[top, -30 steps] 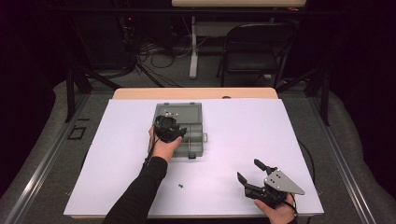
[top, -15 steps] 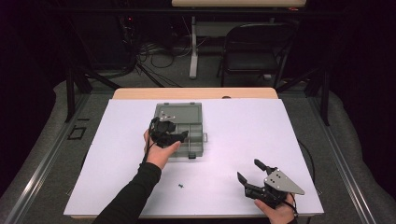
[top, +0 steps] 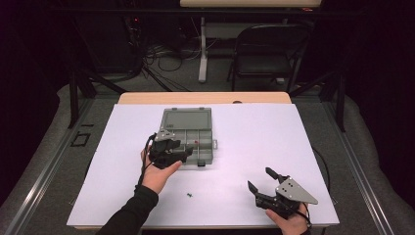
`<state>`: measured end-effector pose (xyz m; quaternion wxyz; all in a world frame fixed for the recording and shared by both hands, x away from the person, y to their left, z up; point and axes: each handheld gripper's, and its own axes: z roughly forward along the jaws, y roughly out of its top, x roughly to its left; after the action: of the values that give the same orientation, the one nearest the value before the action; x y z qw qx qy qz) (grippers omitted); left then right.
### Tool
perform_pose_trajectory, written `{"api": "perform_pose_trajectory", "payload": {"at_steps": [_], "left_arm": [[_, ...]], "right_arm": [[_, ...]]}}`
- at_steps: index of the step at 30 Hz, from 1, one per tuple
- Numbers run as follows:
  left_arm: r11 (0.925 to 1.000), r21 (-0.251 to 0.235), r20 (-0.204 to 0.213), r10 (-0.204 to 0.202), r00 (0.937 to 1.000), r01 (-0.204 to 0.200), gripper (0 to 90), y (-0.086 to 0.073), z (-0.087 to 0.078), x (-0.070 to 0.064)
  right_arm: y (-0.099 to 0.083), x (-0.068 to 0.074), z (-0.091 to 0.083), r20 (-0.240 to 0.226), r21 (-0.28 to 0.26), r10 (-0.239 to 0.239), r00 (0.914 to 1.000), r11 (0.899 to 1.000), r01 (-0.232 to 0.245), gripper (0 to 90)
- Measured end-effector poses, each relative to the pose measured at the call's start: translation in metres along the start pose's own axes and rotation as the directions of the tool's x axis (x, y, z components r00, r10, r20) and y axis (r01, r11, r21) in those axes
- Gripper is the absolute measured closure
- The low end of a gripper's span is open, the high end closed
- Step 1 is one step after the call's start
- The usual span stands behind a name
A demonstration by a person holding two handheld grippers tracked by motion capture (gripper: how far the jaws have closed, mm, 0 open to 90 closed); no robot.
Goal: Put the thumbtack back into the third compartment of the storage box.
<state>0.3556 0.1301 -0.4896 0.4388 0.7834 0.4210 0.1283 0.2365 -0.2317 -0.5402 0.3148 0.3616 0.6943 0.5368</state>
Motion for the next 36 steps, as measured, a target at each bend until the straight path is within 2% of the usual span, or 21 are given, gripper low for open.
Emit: {"api": "perform_pose_trajectory", "payload": {"at_steps": [12, 15, 21, 26, 36], "left_arm": [[0.9995, -0.015, 0.020, 0.026, 0.9994, -0.026, 39.7, -0.032, -0.023, -0.009], [0.9996, -0.018, 0.032, 0.021, 0.9993, -0.020, 39.7, -0.040, -0.027, -0.011], [0.9995, -0.013, 0.047, 0.029, 0.9985, -0.028, 40.1, -0.054, -0.036, -0.016], [0.9991, -0.007, 0.044, 0.042, 0.9982, -0.042, 41.3, -0.066, -0.043, -0.018], [0.9995, -0.009, 0.049, 0.031, 0.9983, -0.031, 43.4, -0.080, -0.052, -0.018]], "right_arm": [[0.000, 0.000, 0.000, 0.003, 0.000, 0.002, 1.0000, 1.000, -0.002, 23.5], [0.000, 0.000, 0.000, 0.004, 0.001, 0.003, 1.0000, 1.000, -0.003, 23.5], [0.000, 0.000, 0.000, 0.005, 0.001, 0.004, 1.0000, 1.000, -0.004, 23.5], [0.000, 0.001, 0.000, 0.004, 0.000, 0.002, 1.0000, 1.000, -0.002, 23.4], [0.000, 0.001, 0.000, 0.005, 0.001, 0.004, 1.0000, 1.000, -0.004, 23.4]]}}
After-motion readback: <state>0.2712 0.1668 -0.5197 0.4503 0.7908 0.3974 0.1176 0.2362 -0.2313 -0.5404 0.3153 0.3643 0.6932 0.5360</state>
